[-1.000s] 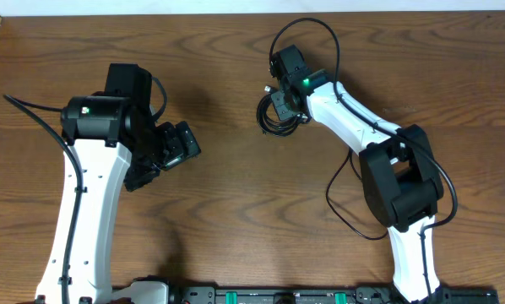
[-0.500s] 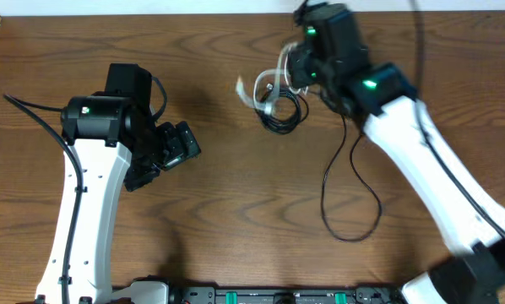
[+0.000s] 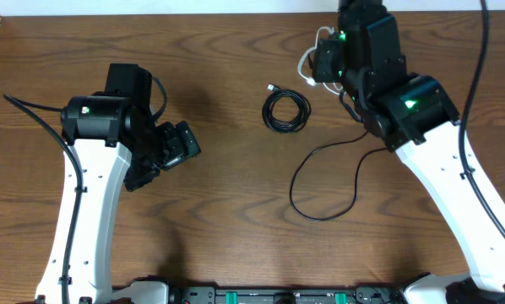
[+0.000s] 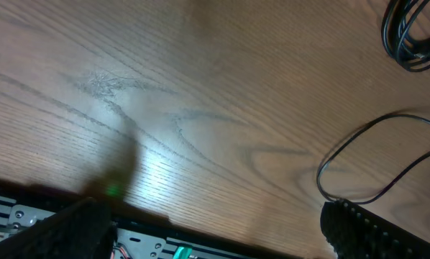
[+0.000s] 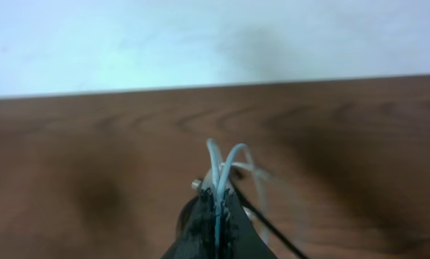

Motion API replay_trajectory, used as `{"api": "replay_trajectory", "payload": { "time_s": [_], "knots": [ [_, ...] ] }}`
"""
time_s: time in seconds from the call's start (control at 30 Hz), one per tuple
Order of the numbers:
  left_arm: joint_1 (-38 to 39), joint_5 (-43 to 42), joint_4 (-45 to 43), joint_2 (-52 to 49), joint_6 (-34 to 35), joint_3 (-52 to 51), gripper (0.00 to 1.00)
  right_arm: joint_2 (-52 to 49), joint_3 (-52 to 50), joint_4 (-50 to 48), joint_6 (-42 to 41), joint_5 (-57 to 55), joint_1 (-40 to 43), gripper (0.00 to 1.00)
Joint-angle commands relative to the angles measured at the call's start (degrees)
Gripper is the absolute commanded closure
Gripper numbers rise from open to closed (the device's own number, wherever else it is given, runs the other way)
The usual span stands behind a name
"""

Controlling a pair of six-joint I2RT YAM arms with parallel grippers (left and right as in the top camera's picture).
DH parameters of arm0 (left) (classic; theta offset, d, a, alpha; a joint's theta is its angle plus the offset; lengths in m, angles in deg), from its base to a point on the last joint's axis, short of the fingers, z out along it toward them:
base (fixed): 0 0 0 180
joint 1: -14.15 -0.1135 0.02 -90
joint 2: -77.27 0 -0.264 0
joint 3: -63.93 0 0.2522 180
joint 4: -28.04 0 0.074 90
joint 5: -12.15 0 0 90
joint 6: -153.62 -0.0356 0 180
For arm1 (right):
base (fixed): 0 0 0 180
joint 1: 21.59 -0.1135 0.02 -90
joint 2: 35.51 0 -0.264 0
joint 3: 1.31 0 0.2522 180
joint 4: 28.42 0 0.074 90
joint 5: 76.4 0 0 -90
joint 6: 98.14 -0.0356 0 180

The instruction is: Untangle cables

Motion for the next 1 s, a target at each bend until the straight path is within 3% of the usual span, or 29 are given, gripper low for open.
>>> {"api": "replay_trajectory", "payload": {
  "time_s": [0.0, 0.13, 0.23, 0.3, 0.37, 0.43, 0.5, 0.57, 0.7, 0.87, 0.97],
  "knots": [
    [-0.22, 0.57, 0.17, -0.02, 0.52, 0.09, 0.01, -1.09, 0.13, -1.77, -0.96, 21.79, -0.02, 0.99],
    [-0.22, 0.57, 0.17, -0.02, 0.52, 0.09, 0.01, -0.44, 0.15, -11.23, -1.01, 42.95, 0.24, 0.99],
    [-0.22, 0.57, 0.17, -0.02, 0.52, 0.09, 0.01, -0.02, 0.15, -15.98, -1.62, 44.68, 0.24, 0.99],
    [-0.22, 0.57, 0.17, -0.02, 0.52, 0.09, 0.01, 0.02, 0.15, -14.62, -1.64, 36.79, 0.24, 0.98],
    [-0.22, 0.57, 0.17, -0.02, 0.52, 0.09, 0.01, -0.15, 0.15, -8.87, -3.87, 17.18, 0.22, 0.99],
    [-0.22, 0.57, 0.17, -0.02, 0.52, 0.09, 0.01, -0.42, 0.13, -1.03, -11.63, -4.63, 0.22, 0.99],
    [-0.22, 0.57, 0.17, -0.02, 0.52, 0.09, 0.01, -0.44, 0.15, 6.27, -19.98, -18.58, 0.24, 0.98],
    [-0.22, 0.57, 0.17, -0.02, 0.52, 0.09, 0.01, -0.20, 0.15, 7.65, -20.22, -19.96, 0.24, 0.99],
    [-0.22, 0.57, 0.17, -0.02, 0.52, 0.09, 0.01, 1.88, 0.15, 5.73, -16.57, -6.86, 0.26, 0.99],
    [-0.22, 0.57, 0.17, -0.02, 0.52, 0.09, 0.01, 6.54, 0.15, -5.92, -6.32, 29.68, 1.01, 0.99],
    [-0.22, 0.57, 0.17, -0.02, 0.52, 0.09, 0.01, 7.96, 0.15, -8.15, -2.54, 30.64, 0.98, 0.98]
  ]
}}
